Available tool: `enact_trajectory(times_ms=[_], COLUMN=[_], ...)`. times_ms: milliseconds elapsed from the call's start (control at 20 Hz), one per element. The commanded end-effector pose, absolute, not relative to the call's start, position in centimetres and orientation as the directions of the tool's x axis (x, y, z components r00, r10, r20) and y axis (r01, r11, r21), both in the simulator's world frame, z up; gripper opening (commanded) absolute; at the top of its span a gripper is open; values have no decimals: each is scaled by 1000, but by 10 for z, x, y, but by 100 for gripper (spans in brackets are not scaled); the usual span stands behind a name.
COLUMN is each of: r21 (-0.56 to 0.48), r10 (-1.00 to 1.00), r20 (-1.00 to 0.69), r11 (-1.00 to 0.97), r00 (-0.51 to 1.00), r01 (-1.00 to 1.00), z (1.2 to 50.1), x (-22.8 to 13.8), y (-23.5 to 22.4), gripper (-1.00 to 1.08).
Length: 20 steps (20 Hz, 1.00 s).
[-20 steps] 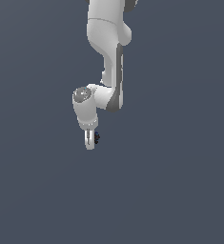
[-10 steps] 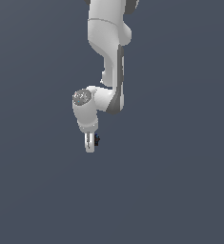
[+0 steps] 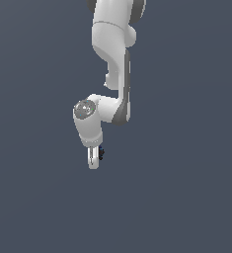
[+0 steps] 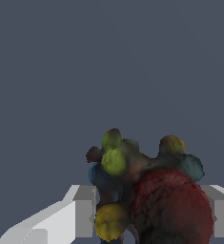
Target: Pick up the object and move it to a goal position.
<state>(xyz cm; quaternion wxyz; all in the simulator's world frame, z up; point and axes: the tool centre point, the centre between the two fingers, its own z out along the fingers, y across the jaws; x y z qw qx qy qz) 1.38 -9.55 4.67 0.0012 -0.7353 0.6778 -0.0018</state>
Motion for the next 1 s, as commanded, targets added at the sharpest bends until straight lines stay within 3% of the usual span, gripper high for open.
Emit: enact_trajectory(times_ms=[0,500,950], r21=[-4,-1,0], r10=[-997,-997,-997], r20=[1,1,0], r11=[-81,-81,-80], r00=[81,81,80], r01=[-997,-997,-997], z=[50,59,63], x=[30,81,103], y=[-93,-86,-83], gripper=[-100,-100,-100])
